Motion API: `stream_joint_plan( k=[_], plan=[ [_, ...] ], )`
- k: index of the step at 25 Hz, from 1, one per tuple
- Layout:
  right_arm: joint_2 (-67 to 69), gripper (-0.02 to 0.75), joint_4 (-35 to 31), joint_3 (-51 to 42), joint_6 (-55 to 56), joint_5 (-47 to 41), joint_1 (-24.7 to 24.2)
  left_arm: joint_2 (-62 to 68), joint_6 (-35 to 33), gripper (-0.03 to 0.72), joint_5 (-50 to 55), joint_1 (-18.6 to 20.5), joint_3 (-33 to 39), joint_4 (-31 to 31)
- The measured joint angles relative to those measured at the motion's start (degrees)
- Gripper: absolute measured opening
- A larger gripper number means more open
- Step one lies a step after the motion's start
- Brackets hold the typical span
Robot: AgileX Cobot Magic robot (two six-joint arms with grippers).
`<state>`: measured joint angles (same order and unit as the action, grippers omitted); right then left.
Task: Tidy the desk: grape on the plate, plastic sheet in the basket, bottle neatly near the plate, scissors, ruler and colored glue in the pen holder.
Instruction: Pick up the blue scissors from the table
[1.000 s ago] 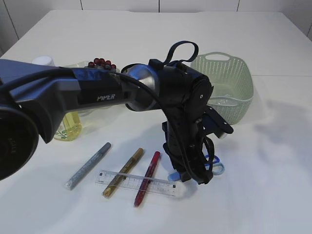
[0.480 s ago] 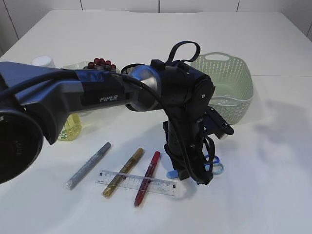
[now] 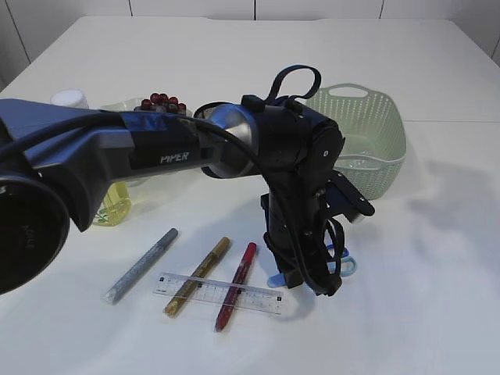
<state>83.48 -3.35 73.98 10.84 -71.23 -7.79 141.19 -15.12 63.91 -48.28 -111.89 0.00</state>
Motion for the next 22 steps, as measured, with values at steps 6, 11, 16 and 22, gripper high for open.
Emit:
stream_joint_plan(
  k=[6,11,16,22],
  plan=[
    [0.00,0.475,0.00,0.00,0.00,0.00,0.00,-0.33,0.00,0.123,0.11,0.23,0.00,-0.77],
    [0.00,0.475,0.00,0.00,0.00,0.00,0.00,-0.69,0.00,0.123,0.36,0.71,0.19,-2.01],
    [0.00,0.475,0.00,0.00,0.00,0.00,0.00,-0.79,0.00,0.123,0.73,0.82,0.19,-2.24],
    [0.00,0.475,0.00,0.00,0.00,0.00,0.00,-0.46,0.11,0.123,1.54,1.21,-1.51,-2.29]
  ],
)
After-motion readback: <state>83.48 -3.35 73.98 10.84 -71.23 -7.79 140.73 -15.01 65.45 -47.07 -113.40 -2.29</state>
